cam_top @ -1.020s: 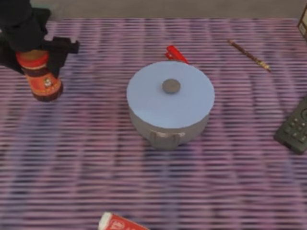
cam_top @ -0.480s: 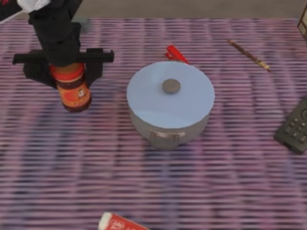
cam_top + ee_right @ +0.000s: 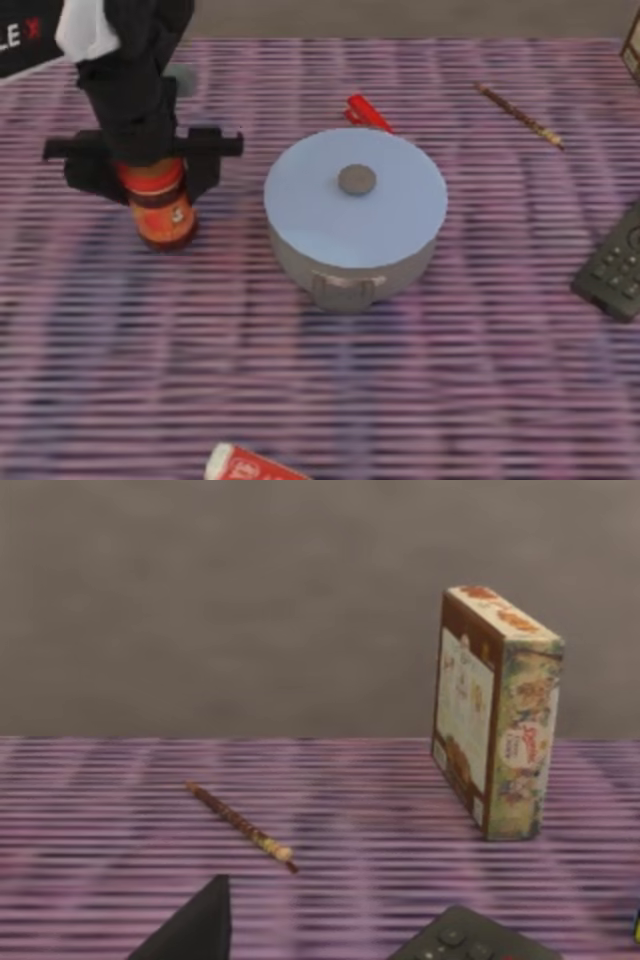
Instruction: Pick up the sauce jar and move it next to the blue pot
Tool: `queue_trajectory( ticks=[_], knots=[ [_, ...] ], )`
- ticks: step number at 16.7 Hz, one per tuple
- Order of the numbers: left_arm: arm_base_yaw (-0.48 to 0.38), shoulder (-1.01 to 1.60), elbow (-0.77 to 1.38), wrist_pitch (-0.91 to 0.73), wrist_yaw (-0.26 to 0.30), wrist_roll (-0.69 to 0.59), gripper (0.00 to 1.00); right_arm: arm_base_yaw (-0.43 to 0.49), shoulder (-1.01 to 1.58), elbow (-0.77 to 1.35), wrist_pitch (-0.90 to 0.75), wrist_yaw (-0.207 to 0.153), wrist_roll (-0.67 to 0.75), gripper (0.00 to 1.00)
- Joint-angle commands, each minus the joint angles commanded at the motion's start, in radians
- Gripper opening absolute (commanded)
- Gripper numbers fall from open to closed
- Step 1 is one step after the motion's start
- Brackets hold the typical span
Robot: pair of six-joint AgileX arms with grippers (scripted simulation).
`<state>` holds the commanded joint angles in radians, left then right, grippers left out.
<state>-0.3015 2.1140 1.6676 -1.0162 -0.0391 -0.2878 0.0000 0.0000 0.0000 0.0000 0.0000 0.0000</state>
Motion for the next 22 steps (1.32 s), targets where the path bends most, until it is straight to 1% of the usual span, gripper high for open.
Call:
queue_trajectory(
  ticks=[2,6,19,20,22],
  knots=[
    [0.001,0.014,-0.028,0.036,0.001,0.000,0.00,0.000,0.000,0.000,0.000,0.000,0.000,1.00],
    [0.001,0.015,-0.030,0.038,0.001,-0.001,0.00,0.000,0.000,0.000,0.000,0.000,0.000,1.00],
    [0.001,0.015,-0.030,0.038,0.001,-0.001,0.98,0.000,0.000,0.000,0.000,0.000,0.000,1.00],
    [0.001,0.015,-0.030,0.038,0.001,-0.001,1.00,0.000,0.000,0.000,0.000,0.000,0.000,1.00],
    [0.001,0.015,-0.030,0.038,0.001,-0.001,1.00,0.000,0.000,0.000,0.000,0.000,0.000,1.00]
  ],
)
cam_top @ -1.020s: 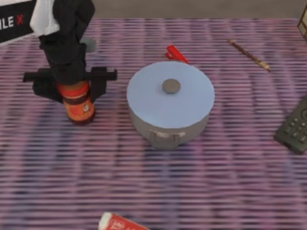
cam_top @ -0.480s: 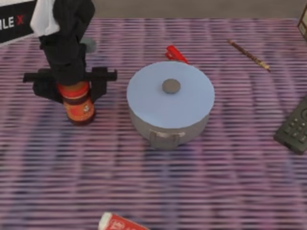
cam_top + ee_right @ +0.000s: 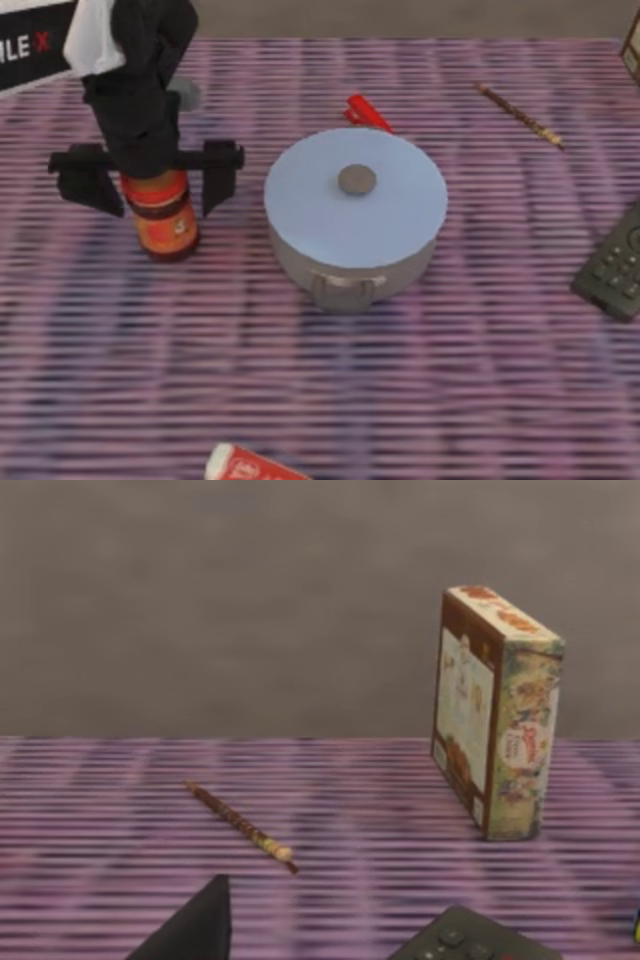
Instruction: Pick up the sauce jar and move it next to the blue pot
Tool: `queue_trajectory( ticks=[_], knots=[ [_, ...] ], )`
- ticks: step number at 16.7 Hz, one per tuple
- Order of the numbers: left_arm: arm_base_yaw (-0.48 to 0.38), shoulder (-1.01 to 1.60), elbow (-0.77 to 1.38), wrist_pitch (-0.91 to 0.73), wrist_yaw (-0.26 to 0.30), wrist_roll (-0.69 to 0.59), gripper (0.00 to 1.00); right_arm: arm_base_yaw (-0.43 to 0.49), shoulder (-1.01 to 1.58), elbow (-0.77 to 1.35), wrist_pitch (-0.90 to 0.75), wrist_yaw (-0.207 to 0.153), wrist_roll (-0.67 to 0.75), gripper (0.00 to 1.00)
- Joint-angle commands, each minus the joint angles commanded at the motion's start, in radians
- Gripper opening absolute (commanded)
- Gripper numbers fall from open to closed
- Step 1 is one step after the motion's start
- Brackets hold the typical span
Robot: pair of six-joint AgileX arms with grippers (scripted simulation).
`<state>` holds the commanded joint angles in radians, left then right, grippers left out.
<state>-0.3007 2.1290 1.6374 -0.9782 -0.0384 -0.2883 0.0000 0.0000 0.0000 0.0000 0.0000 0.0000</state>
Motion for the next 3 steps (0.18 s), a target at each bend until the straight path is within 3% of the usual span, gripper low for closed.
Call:
queue_trajectory(
  ticks=[3],
  knots=[
    [0.000,0.000,0.000,0.000,0.000,0.000,1.00,0.000,0.000,0.000,0.000,0.000,0.000,1.00]
  ],
)
